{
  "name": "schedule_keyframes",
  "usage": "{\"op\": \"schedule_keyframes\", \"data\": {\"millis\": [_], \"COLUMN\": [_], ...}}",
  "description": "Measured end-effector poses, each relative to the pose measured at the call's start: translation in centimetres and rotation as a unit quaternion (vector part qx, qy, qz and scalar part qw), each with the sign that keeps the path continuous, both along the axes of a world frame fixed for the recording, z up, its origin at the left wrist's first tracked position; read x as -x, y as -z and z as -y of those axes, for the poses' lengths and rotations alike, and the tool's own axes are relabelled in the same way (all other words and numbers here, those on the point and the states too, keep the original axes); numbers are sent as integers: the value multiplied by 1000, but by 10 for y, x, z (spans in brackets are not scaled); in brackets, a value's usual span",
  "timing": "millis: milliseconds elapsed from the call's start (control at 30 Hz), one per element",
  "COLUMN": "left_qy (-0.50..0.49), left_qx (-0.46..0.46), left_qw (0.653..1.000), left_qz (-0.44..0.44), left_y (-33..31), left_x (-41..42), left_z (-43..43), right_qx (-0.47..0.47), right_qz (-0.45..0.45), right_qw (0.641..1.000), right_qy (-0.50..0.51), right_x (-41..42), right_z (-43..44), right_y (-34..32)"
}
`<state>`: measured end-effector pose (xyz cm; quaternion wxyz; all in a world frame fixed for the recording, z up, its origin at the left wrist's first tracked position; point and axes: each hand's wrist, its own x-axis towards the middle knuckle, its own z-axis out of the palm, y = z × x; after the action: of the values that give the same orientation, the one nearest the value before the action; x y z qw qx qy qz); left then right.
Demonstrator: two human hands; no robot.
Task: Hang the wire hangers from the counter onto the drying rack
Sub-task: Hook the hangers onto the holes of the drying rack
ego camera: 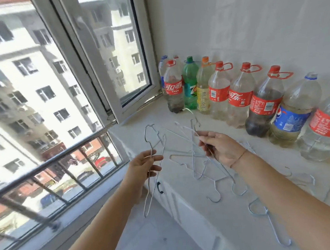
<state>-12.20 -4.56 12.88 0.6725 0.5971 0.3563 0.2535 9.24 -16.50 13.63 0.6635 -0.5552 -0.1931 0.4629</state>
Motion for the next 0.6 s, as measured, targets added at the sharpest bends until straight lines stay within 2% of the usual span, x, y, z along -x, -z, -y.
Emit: {"op": "schedule_keyframes", "data": {"millis": [233,600], "left_qy": [-134,-303], "left_qx": [-22,-18], "left_qw": [990,953], "left_qz": [28,23], "left_y": [-36,-68], "left_x": [169,455], "left_z": [7,94], "right_qx": [-47,-75], "right_qz": [-20,-136], "right_qw": [990,942], "right_qy": [-130,-299], "right_x": [162,448], "right_z": [-52,-40], "right_y": [-31,-74]}}
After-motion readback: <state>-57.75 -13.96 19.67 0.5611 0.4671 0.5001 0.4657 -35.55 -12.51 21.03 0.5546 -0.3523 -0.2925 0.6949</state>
